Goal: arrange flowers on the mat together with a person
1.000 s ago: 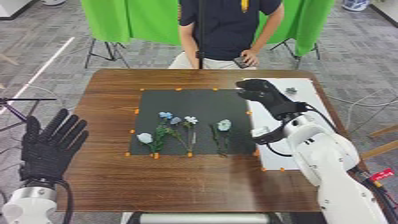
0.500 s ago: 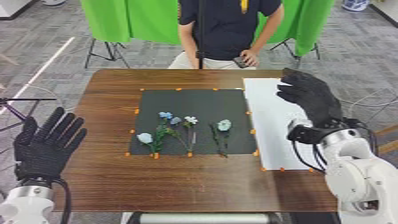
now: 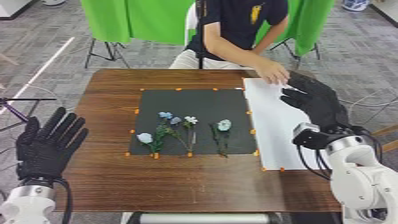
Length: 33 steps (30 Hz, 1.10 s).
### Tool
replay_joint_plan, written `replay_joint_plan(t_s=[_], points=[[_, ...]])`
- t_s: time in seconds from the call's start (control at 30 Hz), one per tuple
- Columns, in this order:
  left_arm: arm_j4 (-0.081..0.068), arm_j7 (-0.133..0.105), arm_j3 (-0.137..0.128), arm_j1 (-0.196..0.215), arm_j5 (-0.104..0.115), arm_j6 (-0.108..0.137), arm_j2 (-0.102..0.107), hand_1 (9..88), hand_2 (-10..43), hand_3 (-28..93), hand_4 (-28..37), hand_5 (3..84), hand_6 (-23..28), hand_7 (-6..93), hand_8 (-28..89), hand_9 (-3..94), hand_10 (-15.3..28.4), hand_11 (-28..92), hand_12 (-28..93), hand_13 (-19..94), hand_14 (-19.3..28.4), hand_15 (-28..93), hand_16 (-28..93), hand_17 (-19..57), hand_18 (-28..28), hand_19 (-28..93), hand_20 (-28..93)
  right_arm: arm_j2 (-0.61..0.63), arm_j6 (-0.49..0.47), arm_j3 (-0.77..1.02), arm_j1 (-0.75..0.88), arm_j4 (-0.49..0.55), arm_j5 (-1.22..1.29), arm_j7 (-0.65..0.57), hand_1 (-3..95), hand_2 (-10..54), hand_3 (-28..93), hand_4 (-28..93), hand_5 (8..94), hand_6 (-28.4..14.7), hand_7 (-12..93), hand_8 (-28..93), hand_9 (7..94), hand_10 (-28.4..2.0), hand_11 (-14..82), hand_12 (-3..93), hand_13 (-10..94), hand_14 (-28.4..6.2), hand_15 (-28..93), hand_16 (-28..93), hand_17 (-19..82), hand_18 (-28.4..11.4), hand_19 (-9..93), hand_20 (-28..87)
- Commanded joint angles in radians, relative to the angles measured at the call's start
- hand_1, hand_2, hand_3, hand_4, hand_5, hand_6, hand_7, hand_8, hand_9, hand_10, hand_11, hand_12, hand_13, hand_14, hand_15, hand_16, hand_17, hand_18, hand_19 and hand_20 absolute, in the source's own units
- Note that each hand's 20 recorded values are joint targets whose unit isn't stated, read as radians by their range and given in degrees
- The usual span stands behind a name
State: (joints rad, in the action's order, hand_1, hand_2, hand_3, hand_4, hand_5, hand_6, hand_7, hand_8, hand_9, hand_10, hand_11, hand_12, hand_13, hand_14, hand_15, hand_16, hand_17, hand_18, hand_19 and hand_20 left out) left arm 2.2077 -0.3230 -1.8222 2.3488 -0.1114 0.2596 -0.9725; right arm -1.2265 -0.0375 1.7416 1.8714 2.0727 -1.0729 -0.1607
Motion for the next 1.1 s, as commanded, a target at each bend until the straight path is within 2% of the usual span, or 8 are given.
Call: replay_joint_plan(t_s=[0.03, 0.17, 0.37, 0.4, 0.53, 0.63, 0.97, 1.1], points=[[-0.006, 0.017, 0.003, -0.004, -0.009, -0.01, 0.001, 23.9, 14.8, 66, -28.3, 45.3, 6.9, 10.3, -9, 42.6, 14.3, 16, 10, 32, 14.4, 26, -4, -3.4, 13.4, 25, 12, 0.003, 0.008, 0.024, 0.032, 0.016, -0.009, 0.013, 23.1, 6.8, 78, -26, 39.5, -5.9, 17, -12, 32.6, -15.2, 9.8, 12.9, 26, -16.5, 23, 13, 7, -18.0, 45, 9], [-0.003, 0.012, -0.003, 0.005, -0.01, -0.01, -0.002, 24.0, 14.9, 66, -28.3, 45.3, 6.9, 10.2, -9, 42.5, 14.3, 15, 10, 32, 14.5, 27, -4, -3.4, 13.4, 25, 12, 0.0, 0.009, 0.022, 0.033, 0.016, -0.02, 0.017, 24.0, 5.1, 78, -26, 39.2, -5.7, 17, -12, 32.4, -15.1, 9.7, 12.9, 26, -16.3, 23, 13, 7, -17.9, 45, 9], [-0.003, 0.011, 0.005, 0.005, -0.007, -0.013, -0.006, 23.8, 14.8, 66, -28.3, 45.3, 7.0, 10.2, -9, 42.7, 14.3, 16, 10, 32, 14.5, 27, -4, -3.4, 13.4, 25, 12, -0.004, 0.002, 0.025, 0.036, 0.018, -0.013, 0.008, 24.6, 3.8, 78, -26, 38.1, -5.5, 17, -12, 31.4, -14.8, 9.6, 13.1, 26, -16.3, 23, 14, 7, -17.9, 45, 10], [-0.005, 0.02, 0.006, 0.001, -0.01, -0.011, -0.007, 23.9, 14.8, 66, -28.3, 45.3, 7.0, 10.2, -9, 42.7, 14.4, 16, 10, 32, 14.5, 27, -4, -3.4, 13.4, 25, 12, -0.005, 0.003, 0.027, 0.041, 0.02, -0.013, 0.007, 24.6, 3.7, 78, -26, 38.0, -5.5, 17, -12, 31.3, -14.8, 9.6, 13.1, 26, -16.3, 23, 14, 7, -17.9, 45, 10], [-0.004, 0.018, 0.002, 0.003, -0.012, -0.007, -0.009, 23.9, 14.8, 66, -28.3, 45.4, 6.9, 10.2, -9, 42.6, 14.3, 16, 10, 32, 14.6, 27, -4, -3.3, 13.4, 25, 12, -0.008, -0.014, 0.024, 0.038, 0.016, -0.012, 0.014, 24.7, 3.4, 78, -26, 37.9, -5.4, 17, -12, 31.1, -14.8, 9.5, 13.1, 26, -16.3, 23, 14, 7, -17.8, 45, 10], [0.0, 0.023, -0.006, 0.012, -0.024, -0.015, -0.011, 23.9, 14.9, 66, -28.3, 45.4, 6.9, 10.1, -9, 42.6, 14.3, 16, 10, 32, 14.7, 27, -4, -3.3, 13.4, 25, 12, -0.009, -0.045, 0.027, 0.036, 0.009, 0.001, 0.032, 24.4, 2.4, 78, -25, 37.6, -5.4, 17, -12, 30.5, -14.8, 9.1, 13.1, 25, -16.6, 23, 14, 7, -17.8, 44, 10], [0.002, 0.011, -0.011, 0.019, -0.01, -0.016, -0.013, 24.8, 15.2, 65, -28.3, 45.3, 6.8, 10.2, -9, 42.4, 14.3, 15, 10, 32, 14.8, 27, -4, -3.3, 13.3, 25, 12, -0.004, -0.027, 0.027, 0.039, 0.012, 0.006, 0.027, 24.0, 1.2, 77, -25, 37.0, -5.2, 17, -12, 30.0, -14.6, 8.3, 13.7, 25, -16.5, 22, 15, 7, -17.8, 43, 10], [0.005, -0.003, -0.016, 0.024, 0.012, -0.018, -0.011, 24.4, 20.6, 55, -28.3, 45.3, 6.9, 10.0, -9, 42.4, 14.4, 15, 10, 32, 14.7, 26, -4, -3.4, 13.4, 25, 12, -0.001, -0.022, 0.028, 0.041, 0.011, 0.006, 0.032, 24.0, 1.3, 77, -25, 37.1, -5.2, 17, -12, 30.0, -14.6, 8.2, 13.7, 25, -16.5, 22, 15, 7, -17.8, 43, 11]])
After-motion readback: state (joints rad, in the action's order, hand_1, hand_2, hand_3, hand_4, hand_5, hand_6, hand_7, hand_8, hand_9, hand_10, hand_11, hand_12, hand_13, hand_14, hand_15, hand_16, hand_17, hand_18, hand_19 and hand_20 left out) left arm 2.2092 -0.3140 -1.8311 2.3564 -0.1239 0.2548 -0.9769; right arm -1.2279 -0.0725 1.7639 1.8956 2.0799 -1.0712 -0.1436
